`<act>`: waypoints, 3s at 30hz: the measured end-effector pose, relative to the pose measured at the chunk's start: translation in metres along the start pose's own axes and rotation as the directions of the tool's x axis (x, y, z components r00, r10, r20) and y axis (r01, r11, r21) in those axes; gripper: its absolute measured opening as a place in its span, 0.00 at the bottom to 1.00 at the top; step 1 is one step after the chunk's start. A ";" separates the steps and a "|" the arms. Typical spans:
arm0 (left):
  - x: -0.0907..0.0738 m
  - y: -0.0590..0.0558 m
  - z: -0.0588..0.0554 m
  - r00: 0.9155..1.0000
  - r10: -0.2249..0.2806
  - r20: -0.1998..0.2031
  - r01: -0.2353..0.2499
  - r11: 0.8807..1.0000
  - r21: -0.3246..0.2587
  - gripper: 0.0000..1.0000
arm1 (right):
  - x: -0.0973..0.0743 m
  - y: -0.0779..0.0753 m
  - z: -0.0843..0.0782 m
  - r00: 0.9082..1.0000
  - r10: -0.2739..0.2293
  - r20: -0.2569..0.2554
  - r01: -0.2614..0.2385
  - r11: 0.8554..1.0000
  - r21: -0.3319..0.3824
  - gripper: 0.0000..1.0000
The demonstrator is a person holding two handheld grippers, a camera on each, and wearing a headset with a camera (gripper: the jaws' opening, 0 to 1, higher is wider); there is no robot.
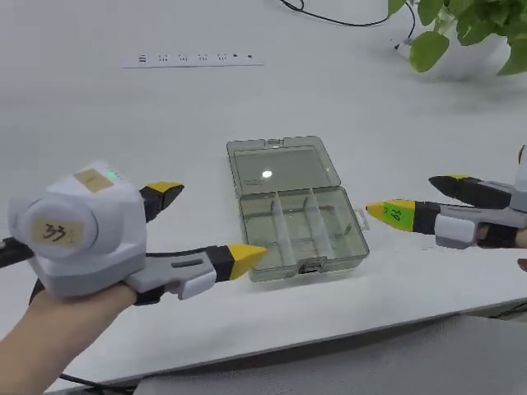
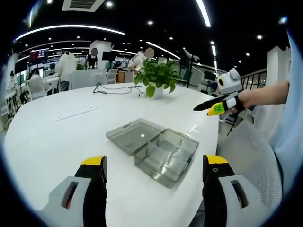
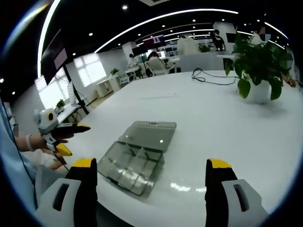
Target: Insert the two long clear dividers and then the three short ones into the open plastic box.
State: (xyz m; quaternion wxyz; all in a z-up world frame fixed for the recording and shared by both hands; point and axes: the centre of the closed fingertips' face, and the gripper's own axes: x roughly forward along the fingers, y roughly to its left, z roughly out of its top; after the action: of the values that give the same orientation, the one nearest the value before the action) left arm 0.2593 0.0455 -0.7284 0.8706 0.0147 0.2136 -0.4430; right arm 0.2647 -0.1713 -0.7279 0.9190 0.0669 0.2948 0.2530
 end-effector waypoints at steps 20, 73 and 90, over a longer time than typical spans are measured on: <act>0.001 -0.018 0.005 0.996 0.092 0.011 -0.092 0.996 -0.011 1.00 | -0.021 -0.031 -0.030 0.984 0.124 -0.127 -0.142 0.980 -0.139 0.95; 0.009 -0.032 -0.005 0.990 0.140 -0.015 -0.140 0.990 -0.016 0.99 | 0.049 -0.052 -0.104 0.653 0.042 -0.756 -0.645 0.555 -0.526 0.42; 0.016 -0.035 -0.003 0.992 0.127 -0.006 -0.127 0.992 -0.017 0.99 | 0.050 -0.049 -0.106 0.644 -0.030 -0.765 -0.676 0.447 -0.587 0.36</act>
State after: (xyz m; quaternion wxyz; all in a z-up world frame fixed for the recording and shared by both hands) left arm 0.2394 0.0127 -0.7319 0.8967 0.0218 0.2181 -0.3846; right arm 0.2593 -0.1910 -0.8537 0.5768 -0.4224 0.4266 0.5540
